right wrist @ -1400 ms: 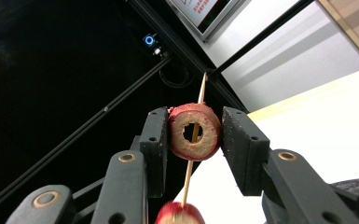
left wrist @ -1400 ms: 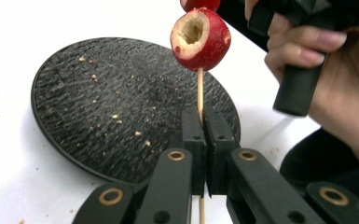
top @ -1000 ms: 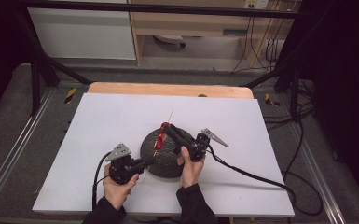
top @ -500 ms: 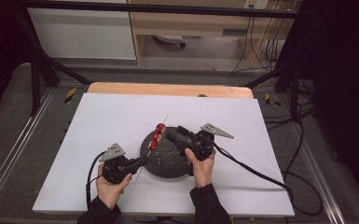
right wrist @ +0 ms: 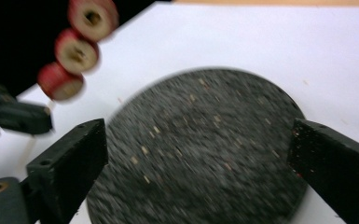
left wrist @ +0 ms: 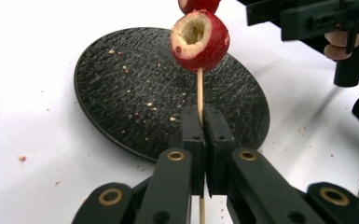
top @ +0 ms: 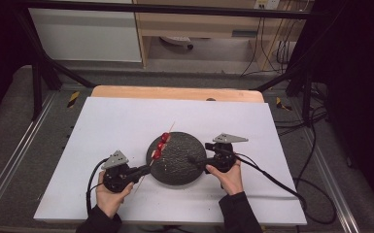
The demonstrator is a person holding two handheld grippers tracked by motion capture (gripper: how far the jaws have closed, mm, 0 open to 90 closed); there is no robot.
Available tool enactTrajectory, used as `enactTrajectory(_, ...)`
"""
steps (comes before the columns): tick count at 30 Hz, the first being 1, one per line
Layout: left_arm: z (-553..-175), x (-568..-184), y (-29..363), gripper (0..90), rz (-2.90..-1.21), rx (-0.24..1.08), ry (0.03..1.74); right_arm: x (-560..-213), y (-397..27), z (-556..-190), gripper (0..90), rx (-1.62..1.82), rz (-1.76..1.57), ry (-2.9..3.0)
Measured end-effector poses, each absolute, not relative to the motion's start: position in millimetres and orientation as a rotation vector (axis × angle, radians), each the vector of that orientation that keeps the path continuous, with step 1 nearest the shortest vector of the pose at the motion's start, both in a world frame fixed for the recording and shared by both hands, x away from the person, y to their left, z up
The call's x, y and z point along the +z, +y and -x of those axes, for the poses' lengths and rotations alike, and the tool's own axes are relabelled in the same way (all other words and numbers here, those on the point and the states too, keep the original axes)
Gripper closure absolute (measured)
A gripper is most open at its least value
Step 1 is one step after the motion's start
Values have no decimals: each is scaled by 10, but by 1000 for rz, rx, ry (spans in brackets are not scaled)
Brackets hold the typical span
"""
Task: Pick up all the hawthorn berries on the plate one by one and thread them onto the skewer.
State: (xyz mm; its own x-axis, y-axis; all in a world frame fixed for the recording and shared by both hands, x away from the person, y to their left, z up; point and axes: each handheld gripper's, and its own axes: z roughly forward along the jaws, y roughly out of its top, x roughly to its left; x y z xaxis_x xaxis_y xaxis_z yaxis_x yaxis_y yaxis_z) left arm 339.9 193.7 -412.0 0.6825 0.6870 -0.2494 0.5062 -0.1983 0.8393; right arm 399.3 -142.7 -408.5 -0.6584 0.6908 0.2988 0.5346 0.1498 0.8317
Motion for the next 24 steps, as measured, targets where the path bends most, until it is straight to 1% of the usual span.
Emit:
enactTrajectory(8,-3423,-4096,1955,882,-1896,218,946,-4244,-1723,-3921,19,1373,-1209,2317)
enactTrajectory(11,-3412,-4090,1894,887,-1930,269,977,-4333,-1818,-3867,27,1350,-1228,2328)
enactTrajectory(14,-3416,-4063,1837,887,-1896,261,949,-4384,-1896,-3813,39,1365,-1219,2319)
enactTrajectory(19,-3451,-4013,1717,888,-1908,315,935,-4418,-2005,-3757,39,1348,-1235,2316)
enactTrajectory(24,-3509,-4055,1612,887,-1914,362,942,-4421,-2127,-3706,39,1342,-1256,2299)
